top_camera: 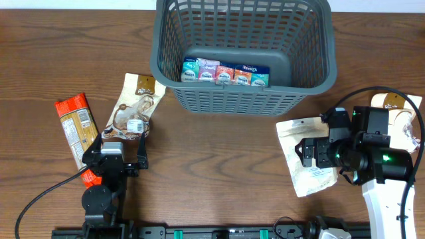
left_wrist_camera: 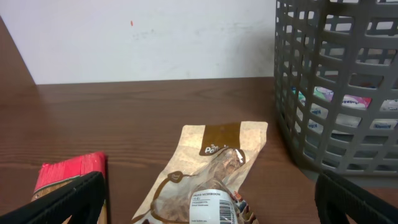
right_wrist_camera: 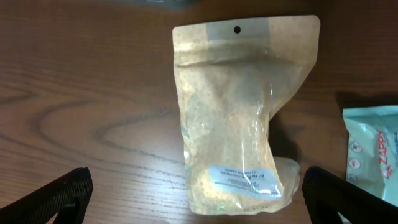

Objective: Pack container
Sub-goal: 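Move the right gripper back to the clear zip pouch, then grasp the clear zip pouch with the right gripper and lift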

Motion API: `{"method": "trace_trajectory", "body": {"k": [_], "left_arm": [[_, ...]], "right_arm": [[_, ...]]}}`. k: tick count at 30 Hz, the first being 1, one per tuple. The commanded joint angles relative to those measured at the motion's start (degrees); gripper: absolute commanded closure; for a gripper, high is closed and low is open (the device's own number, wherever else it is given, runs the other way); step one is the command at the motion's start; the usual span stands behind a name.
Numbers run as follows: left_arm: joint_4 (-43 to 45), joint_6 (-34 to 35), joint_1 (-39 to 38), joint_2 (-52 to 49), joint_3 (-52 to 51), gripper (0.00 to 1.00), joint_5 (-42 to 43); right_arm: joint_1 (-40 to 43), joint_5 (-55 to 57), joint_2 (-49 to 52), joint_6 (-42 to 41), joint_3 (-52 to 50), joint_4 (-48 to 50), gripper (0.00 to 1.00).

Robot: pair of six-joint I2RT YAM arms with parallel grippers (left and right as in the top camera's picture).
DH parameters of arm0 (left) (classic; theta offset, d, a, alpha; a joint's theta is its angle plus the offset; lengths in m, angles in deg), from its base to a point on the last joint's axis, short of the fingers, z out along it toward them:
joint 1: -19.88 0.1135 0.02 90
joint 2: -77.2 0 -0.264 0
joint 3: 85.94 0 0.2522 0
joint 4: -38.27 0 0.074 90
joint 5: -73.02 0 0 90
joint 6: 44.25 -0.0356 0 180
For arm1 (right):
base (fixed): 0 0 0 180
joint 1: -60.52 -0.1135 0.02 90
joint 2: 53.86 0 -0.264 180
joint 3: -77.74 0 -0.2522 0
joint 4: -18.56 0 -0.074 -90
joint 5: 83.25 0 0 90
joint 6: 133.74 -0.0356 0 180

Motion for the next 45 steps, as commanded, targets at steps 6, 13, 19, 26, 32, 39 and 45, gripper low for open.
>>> {"method": "trace_trajectory", "body": {"k": [6,13,19,26,32,39,45], "left_arm": [[-2.2,0.3,-0.2,0.0,-0.9,0.01,-0.3],[-2.2,0.3,-0.1,0.0,-0.9,0.01,-0.3],[-2.2,0.3,-0.1,0.0,-0.9,0.01,-0.3],[-2.2,0.3,-0.1,0.0,-0.9,0.01,-0.4],[-2.2,0.3,-0.1,0.0,-0.9,0.01,-0.6],[-2.2,0.3,-0.1,0.0,-0.9,0.01,-0.6],[-2.2,0.3,-0.1,0.0,-0.9,0.01,-0.6]], "right_arm": [[0.2,1.4,2.1,6.4,-0.2,0.5,0.01],[0.3,7.9,9.4,7.9,-0.2,3.5,0.01],[0.3,7.6,15.8,7.8,-0.2,8.7,0.01],[0.3,7.3,21.4,7.8,-0.2,10.6,0.01],[1.0,7.2,22.8,8.1,-1.9,13.5,0.01],[2.4,7.2,22.9,8.3,-6.5,17.9,0.01],[2.5,6.1,23.0,8.3,-8.4,20.9,0.01]]}}
